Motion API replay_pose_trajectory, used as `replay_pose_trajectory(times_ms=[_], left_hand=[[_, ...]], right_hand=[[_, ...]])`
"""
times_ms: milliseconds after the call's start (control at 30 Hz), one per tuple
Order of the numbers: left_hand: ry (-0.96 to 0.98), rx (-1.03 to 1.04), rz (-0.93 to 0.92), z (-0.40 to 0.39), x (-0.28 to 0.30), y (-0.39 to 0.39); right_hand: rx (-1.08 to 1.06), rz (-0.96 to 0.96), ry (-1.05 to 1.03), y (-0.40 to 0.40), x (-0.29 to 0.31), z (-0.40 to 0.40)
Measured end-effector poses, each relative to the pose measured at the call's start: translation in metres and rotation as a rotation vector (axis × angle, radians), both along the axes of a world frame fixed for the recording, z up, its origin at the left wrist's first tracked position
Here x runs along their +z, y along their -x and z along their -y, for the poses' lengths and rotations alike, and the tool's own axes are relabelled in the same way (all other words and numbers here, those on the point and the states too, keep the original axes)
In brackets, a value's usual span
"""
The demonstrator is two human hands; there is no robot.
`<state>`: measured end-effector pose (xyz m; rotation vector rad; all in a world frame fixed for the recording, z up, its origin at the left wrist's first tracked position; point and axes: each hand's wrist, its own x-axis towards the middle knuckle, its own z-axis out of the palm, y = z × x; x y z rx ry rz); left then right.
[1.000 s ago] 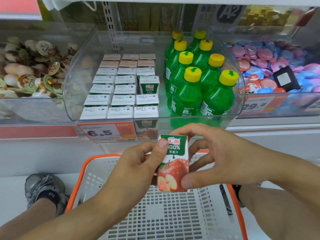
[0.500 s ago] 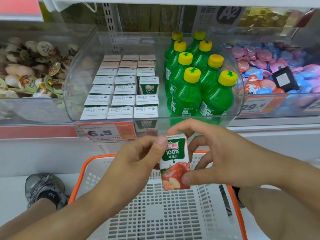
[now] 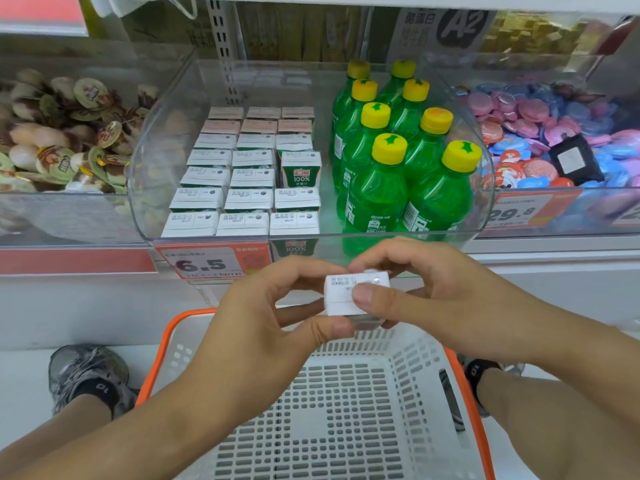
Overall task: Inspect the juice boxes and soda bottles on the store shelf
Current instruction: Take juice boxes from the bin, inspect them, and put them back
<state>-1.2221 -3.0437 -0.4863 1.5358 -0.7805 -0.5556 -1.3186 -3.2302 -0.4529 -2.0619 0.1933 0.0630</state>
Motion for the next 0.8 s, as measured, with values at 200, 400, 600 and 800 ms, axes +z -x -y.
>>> replay_pose_trajectory(times_ms=[200,400,600,800], left_hand=[[-0.045,0.008,0.131,-0.001,-0.002,0.001],[-0.013,-0.003,0.121,0.001,-0.005,-0.002],[-0.008,-0.034,0.131,0.001,-0.007,-0.003],[0.042,-0.035,0.161,0.001,-0.007,-0.005]], right_hand=[[0.02,-0.076,-0.195,-0.003,0.003,0.007],[-0.004,-0.084,-0.2,-0.005,0.002,0.011],[0.052,-0.077,-0.046,0.002,0.008,0.011],[0.046,-0.037,-0.093,0.006,0.008,0.016]])
